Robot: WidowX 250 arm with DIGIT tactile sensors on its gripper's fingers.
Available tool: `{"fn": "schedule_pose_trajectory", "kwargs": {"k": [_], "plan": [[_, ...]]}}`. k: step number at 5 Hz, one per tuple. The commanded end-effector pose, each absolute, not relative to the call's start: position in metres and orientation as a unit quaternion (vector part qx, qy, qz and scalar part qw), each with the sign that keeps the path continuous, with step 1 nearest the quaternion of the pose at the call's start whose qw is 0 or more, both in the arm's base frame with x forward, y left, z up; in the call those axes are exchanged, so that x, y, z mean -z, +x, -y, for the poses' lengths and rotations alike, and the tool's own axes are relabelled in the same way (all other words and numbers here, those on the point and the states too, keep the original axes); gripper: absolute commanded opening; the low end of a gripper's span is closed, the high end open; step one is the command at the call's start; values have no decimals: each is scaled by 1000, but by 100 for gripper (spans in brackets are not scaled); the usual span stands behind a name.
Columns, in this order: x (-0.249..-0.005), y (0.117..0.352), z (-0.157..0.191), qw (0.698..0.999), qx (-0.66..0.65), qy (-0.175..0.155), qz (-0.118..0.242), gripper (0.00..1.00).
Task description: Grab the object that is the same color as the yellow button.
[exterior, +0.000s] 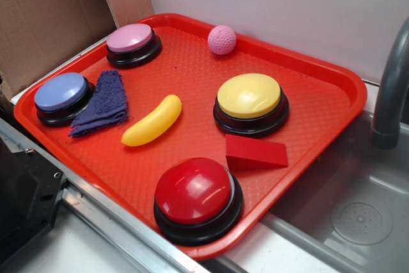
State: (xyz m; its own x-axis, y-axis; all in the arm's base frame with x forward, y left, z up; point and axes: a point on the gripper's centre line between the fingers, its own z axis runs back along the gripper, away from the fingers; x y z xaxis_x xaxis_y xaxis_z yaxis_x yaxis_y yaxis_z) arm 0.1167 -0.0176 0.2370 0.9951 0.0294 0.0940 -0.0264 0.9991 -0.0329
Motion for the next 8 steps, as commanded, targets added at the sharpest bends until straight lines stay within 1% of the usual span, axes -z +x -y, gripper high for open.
{"fn": "schedule_pose_trajectory", "kwargs": {"k": [1,2,3,4,5,6,7,8], "plan": [[-237,117,18,999,-14,-16,47,100],[-244,126,34,999,-6,-3,49,100],[-249,140,42,998,-3,-11,55,100],[-244,164,40,999,-5,-17,49,100],[-192,196,27,999,3,33,1,100],[-151,212,18,997,34,56,-28,100],[-115,217,15,997,45,26,-50,100],[-82,217,12,994,78,35,-70,100]]}}
